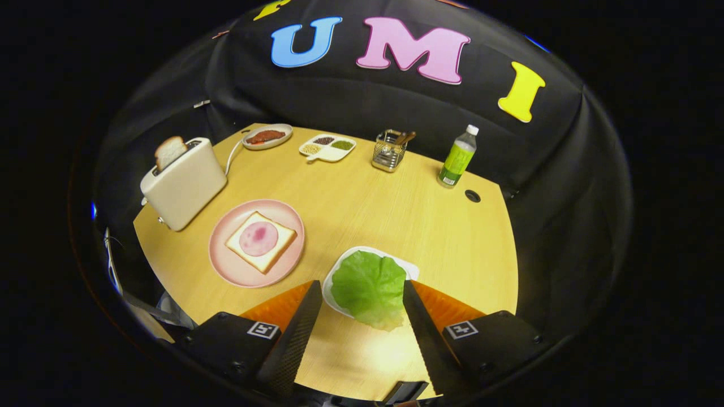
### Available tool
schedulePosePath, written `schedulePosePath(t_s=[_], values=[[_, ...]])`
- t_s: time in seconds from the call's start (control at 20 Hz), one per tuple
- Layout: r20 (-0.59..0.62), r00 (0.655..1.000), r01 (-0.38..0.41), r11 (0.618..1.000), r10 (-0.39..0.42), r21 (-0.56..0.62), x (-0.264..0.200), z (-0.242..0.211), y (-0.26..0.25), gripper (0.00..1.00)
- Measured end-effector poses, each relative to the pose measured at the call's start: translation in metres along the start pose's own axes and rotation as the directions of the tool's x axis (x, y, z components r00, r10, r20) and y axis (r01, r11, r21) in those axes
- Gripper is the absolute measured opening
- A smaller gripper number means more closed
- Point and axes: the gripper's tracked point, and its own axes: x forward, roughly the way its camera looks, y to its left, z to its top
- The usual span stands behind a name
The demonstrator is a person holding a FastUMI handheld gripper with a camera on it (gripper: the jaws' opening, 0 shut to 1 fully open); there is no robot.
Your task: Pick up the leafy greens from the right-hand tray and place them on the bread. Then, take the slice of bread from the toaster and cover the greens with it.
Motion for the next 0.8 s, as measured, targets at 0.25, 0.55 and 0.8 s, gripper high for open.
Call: schedulePosePath(t_s=[0.25,0.55,0.8], values=[[-0.121,0.992,-0.017,1.0,0.019,0.018,0.062,-0.029,-0.009,0.87],[-0.223,0.973,-0.056,0.998,0.062,0.034,0.103,-0.051,-0.018,0.77],[-0.275,0.956,-0.101,0.994,0.107,0.035,0.114,-0.067,-0.009,0.74]])
